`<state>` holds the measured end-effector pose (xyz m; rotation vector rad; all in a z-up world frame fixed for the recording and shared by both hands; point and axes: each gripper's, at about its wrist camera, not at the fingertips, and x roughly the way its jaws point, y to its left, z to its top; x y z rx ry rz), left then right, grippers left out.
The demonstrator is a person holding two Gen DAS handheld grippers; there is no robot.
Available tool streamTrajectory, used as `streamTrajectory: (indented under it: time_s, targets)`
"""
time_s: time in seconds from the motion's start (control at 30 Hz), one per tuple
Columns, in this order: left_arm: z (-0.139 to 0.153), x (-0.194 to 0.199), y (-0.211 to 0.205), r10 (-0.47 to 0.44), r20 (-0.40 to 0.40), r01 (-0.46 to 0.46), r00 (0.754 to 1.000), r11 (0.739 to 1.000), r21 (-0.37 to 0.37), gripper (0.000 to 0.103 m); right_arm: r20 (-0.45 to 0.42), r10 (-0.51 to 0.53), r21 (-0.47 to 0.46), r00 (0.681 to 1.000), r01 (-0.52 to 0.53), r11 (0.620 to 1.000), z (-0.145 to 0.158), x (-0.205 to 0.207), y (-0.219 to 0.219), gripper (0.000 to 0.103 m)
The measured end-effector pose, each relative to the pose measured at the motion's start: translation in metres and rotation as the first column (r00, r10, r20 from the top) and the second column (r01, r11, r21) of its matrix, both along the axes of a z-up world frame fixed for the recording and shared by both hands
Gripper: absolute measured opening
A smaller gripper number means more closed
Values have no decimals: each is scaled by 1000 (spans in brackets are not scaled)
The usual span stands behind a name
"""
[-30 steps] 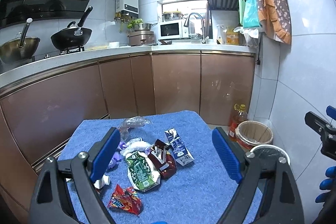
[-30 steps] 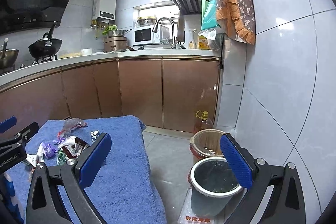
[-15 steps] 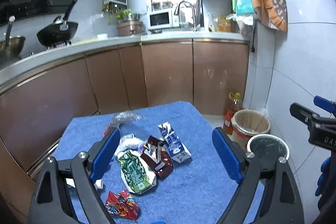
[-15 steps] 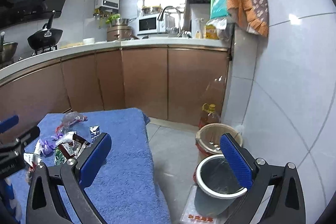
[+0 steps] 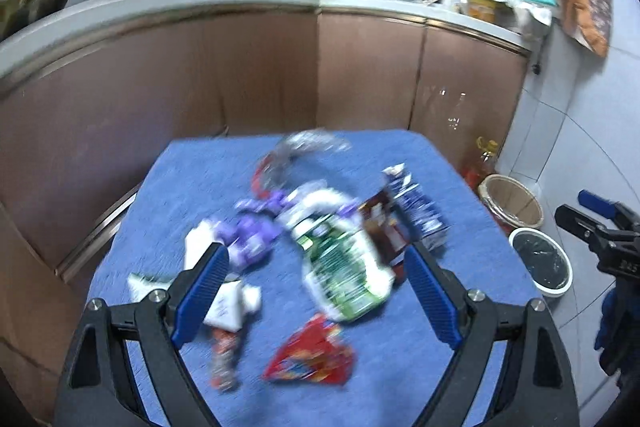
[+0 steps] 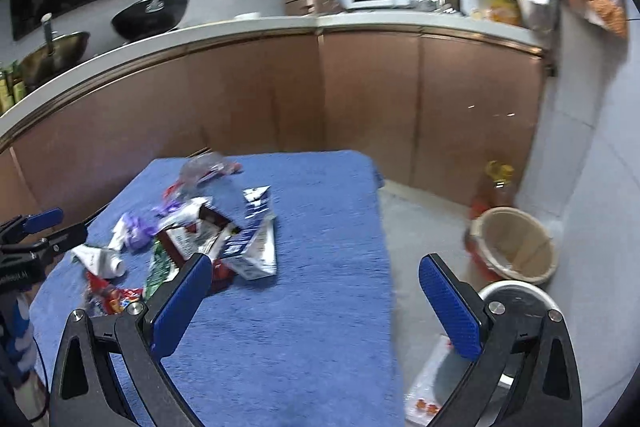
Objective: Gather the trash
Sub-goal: 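Grasp the blue milk carton with the right gripper while the left grasps the red snack wrapper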
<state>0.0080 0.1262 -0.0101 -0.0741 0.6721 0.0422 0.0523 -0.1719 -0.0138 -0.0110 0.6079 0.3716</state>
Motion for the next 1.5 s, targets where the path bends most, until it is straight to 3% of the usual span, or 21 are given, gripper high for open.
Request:
streamTrajectory:
  time_s: [0.23, 0.43, 0.67, 0.93, 1.07, 1.17, 1.27, 1.5]
  targets:
    - [-5, -37, 53, -2, -43, -2, 999, 996, -90, 89, -107, 145, 52, 984, -140, 989, -29, 27, 31, 83]
    - [-20, -38, 45, -103, -96, 85, 990, 982, -167, 88, -149, 200, 77, 969, -190, 979, -39, 44, 51, 76]
    - [-49, -10, 6, -224, -157, 201, 962, 968, -153, 88, -176, 230, 78, 957, -219, 972, -47, 52, 60, 76]
    - [-78, 12, -3, -194, -223, 174, 955, 979, -108, 87, -202, 249, 79, 947, -238, 968, -45, 81, 77, 76]
    - [-84, 14, -2, -190, -238, 165, 953, 979, -119, 72, -241, 236, 40, 941, -234, 972, -50, 109, 92, 62]
    - [-90, 16, -1, -191, -245, 162, 951, 978, -134, 67, -285, 221, 32, 933, -221, 975, -58, 132, 98, 53]
    - [-92, 18, 1, -196, -242, 164, 950, 976, -145, 65, -350, 217, 18, 911, -226, 974, -68, 156, 103, 52]
    - [-101, 21, 2, -202, -252, 162, 946, 972, -171, 51, -456, 237, 5, 858, -264, 965, -82, 187, 115, 52]
